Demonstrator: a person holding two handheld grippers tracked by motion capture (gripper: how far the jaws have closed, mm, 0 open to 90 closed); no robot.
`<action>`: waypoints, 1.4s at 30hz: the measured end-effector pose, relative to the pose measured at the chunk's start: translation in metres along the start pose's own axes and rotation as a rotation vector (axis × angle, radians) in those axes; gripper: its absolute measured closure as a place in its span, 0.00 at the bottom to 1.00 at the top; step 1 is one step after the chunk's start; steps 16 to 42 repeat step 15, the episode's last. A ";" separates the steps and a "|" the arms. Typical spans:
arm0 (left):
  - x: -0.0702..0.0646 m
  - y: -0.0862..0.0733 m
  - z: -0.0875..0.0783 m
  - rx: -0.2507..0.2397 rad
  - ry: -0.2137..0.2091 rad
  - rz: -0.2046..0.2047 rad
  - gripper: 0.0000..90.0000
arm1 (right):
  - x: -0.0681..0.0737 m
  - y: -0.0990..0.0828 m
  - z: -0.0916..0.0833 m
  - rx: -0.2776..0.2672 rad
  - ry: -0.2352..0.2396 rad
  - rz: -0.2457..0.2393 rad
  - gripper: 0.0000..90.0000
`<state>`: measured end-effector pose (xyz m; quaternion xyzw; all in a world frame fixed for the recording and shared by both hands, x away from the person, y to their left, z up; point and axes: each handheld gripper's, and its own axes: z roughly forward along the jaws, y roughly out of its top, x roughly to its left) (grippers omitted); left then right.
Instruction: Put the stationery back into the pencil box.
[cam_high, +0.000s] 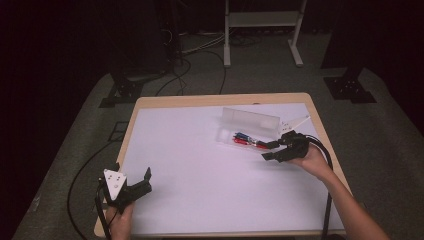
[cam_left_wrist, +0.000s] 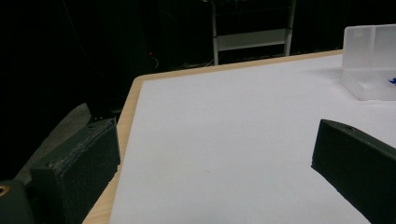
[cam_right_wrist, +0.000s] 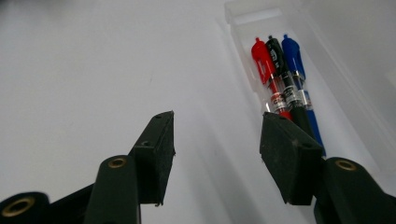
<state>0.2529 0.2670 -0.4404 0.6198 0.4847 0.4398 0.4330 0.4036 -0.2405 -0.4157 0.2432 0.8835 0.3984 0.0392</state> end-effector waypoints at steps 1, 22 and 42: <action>0.000 0.000 0.000 -0.001 -0.001 0.000 0.00 | 0.001 -0.002 -0.001 0.001 -0.001 -0.001 0.48; 0.000 0.001 0.000 -0.004 0.007 0.005 0.00 | 0.028 -0.021 -0.013 -0.022 0.030 -0.004 0.43; 0.000 0.001 0.000 -0.004 0.007 0.005 0.00 | 0.028 -0.021 -0.013 -0.022 0.030 -0.004 0.43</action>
